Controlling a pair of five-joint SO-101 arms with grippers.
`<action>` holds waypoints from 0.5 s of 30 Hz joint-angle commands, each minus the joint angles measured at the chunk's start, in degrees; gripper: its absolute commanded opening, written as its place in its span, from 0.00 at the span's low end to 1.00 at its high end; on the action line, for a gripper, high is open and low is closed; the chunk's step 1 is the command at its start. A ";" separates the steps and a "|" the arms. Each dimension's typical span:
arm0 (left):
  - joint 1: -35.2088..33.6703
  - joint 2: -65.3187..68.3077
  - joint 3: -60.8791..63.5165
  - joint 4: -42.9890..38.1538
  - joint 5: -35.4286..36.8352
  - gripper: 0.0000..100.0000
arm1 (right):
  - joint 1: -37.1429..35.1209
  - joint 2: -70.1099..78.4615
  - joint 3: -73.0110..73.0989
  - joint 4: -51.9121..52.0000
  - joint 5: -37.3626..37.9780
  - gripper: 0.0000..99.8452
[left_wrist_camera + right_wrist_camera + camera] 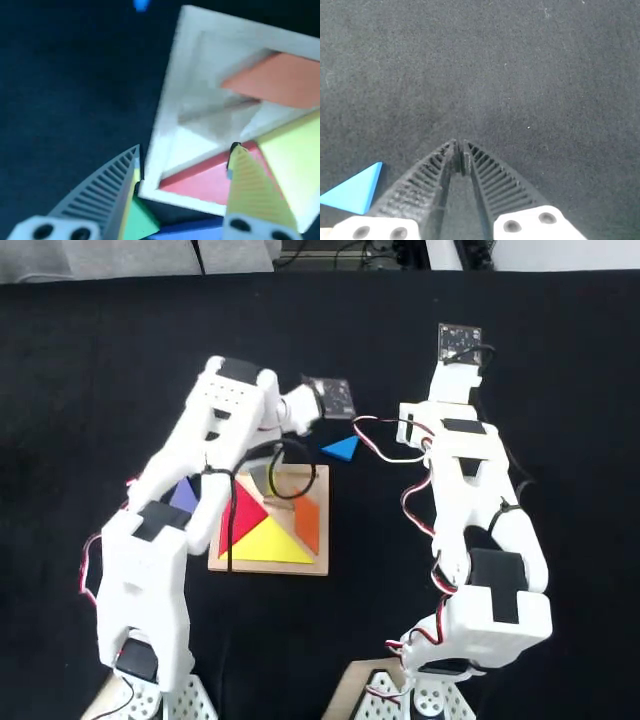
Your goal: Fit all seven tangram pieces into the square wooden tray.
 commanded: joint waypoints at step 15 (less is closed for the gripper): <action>-4.53 -0.53 -1.36 -7.12 13.19 0.27 | -0.88 -0.48 -1.98 -1.05 0.62 0.02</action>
